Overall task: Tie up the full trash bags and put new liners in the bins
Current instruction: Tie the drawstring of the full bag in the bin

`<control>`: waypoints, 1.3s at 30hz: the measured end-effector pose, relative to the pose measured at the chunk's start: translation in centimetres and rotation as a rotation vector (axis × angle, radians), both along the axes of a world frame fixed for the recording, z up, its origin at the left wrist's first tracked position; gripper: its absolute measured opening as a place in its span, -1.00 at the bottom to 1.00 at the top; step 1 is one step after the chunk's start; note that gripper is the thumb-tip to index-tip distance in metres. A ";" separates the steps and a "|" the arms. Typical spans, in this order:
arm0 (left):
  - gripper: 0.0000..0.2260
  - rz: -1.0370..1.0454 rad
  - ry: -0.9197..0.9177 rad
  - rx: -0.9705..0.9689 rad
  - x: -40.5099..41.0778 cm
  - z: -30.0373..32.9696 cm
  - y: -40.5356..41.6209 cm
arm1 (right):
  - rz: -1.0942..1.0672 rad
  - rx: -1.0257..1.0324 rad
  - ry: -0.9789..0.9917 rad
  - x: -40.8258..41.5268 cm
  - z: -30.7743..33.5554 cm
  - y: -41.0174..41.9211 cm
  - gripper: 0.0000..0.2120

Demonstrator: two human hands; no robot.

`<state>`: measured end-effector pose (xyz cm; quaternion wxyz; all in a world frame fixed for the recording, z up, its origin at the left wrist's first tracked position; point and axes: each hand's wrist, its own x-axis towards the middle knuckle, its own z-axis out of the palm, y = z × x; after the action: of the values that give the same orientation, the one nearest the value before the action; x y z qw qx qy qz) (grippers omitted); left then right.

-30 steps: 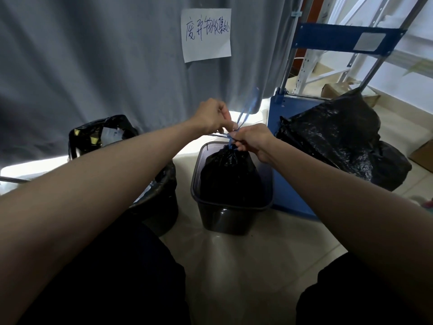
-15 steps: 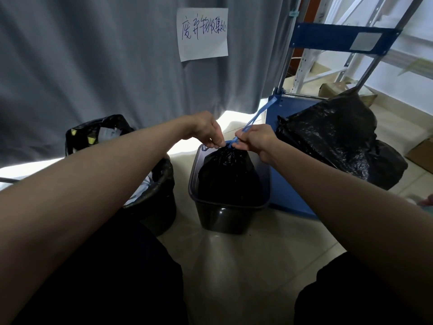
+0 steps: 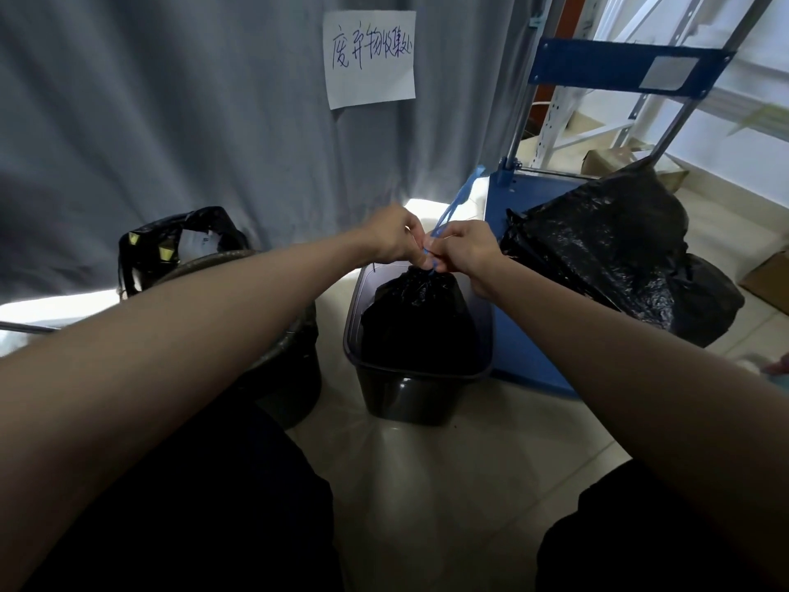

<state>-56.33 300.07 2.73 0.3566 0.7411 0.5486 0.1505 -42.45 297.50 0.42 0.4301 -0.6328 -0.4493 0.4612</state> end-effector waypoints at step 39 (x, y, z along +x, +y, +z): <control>-0.88 -0.138 0.127 0.453 1.0 -0.5 -0.9 | -0.067 -0.275 0.165 0.7 -0.1 0.5 -0.79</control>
<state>-55.30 299.17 2.23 0.1553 0.8460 0.4701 0.1979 -41.75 297.99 0.29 0.3901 -0.6601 -0.3237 0.5543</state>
